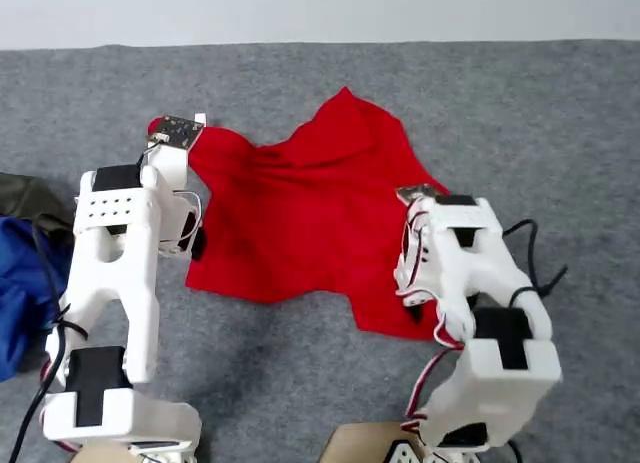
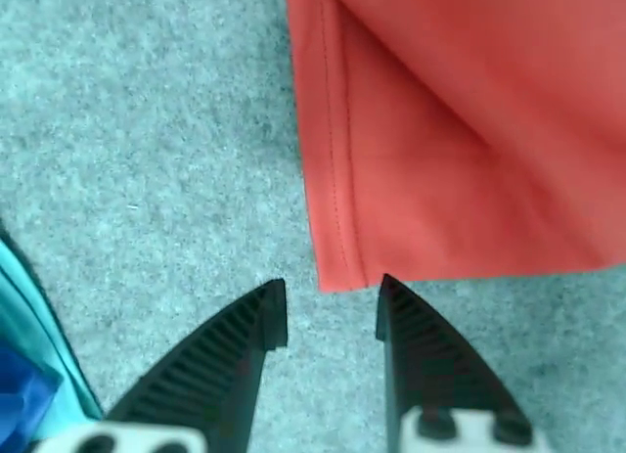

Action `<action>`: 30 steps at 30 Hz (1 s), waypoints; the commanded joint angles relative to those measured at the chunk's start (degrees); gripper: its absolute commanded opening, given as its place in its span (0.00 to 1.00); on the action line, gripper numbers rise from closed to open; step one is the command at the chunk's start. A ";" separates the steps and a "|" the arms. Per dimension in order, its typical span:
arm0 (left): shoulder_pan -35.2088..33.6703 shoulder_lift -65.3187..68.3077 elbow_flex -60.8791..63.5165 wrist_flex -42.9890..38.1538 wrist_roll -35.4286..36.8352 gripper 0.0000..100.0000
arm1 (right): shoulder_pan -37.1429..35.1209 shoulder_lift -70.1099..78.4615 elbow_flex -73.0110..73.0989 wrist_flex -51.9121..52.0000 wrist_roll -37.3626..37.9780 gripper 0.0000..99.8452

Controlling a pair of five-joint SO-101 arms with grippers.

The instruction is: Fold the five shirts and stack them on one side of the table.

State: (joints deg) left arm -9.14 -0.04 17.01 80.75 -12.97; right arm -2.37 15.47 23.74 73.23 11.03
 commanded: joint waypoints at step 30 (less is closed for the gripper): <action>0.09 -2.99 -0.57 -0.70 0.97 0.15 | -0.75 -14.55 -6.86 10.59 3.52 0.01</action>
State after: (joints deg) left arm -9.14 -0.04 17.01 80.75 -12.88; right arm -2.37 5.54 18.46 82.81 13.85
